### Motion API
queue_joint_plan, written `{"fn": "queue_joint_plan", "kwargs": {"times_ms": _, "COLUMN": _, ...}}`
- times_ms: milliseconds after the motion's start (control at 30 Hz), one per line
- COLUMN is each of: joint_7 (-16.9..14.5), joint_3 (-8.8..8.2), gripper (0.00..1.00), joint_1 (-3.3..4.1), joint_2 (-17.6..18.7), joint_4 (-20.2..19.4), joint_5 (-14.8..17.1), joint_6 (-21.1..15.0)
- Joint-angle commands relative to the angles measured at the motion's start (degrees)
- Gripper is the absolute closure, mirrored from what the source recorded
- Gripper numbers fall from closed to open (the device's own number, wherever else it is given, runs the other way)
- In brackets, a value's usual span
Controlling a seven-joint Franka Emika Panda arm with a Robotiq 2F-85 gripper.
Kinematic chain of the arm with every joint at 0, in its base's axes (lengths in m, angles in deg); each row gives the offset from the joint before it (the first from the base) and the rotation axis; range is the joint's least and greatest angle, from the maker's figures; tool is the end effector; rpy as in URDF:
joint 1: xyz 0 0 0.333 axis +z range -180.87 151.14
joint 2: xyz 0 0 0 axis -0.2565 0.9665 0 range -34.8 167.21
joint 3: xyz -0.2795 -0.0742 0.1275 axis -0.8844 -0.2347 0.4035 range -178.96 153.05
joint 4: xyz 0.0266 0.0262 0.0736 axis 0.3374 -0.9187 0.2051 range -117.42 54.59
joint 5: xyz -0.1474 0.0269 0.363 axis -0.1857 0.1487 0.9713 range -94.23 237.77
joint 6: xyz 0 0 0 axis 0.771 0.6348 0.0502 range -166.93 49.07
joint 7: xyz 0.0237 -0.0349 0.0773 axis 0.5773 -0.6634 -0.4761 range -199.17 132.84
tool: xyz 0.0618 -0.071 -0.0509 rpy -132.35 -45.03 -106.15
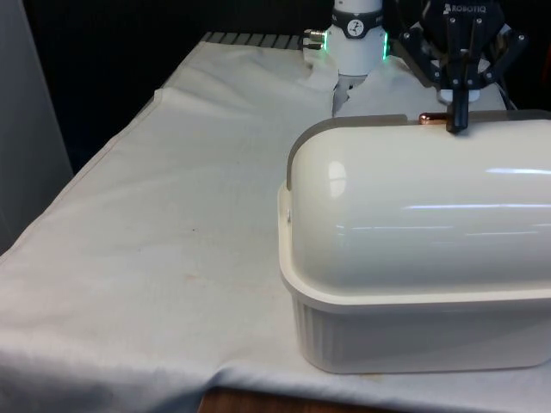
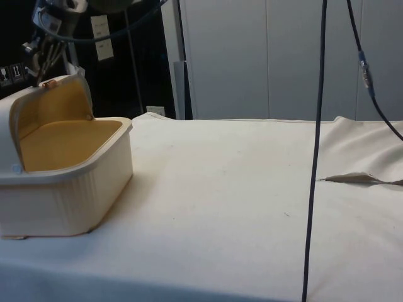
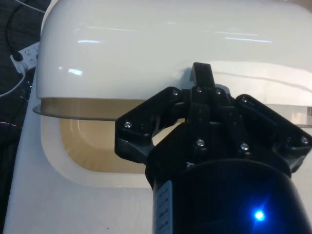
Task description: Open the lid, then close it.
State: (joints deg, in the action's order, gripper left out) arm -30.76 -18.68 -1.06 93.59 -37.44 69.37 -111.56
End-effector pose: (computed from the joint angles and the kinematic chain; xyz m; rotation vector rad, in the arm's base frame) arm 0.7097 0.1139 0.4001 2.9656 0.2376 0.9809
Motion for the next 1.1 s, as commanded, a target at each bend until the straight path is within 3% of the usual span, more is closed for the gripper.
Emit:
{"fn": "queue_joint_plan", "kwargs": {"times_ms": 0, "joint_7": -0.29, "joint_3": 0.4, "gripper": 1.0, "joint_1": -0.23, "joint_2": 0.17, "joint_4": 0.17, "joint_5": 0.34, "joint_6": 0.29}}
{"fn": "queue_joint_plan", "kwargs": {"times_ms": 700, "joint_7": 0.11, "joint_3": -0.23, "gripper": 1.0, "joint_1": 0.29, "joint_2": -1.09, "joint_4": -0.11, "joint_5": -0.4, "joint_6": 1.03}}
{"fn": "queue_joint_plan", "kwargs": {"times_ms": 900, "joint_7": -0.23, "joint_3": 0.0, "gripper": 1.0, "joint_1": 0.11, "joint_2": -1.09, "joint_4": -0.06, "joint_5": -0.29, "joint_6": 1.38}}
{"fn": "queue_joint_plan", "kwargs": {"times_ms": 1067, "joint_7": -0.23, "joint_3": -0.11, "gripper": 1.0, "joint_1": 0.17, "joint_2": -1.15, "joint_4": 0.0, "joint_5": -0.46, "joint_6": 3.15}}
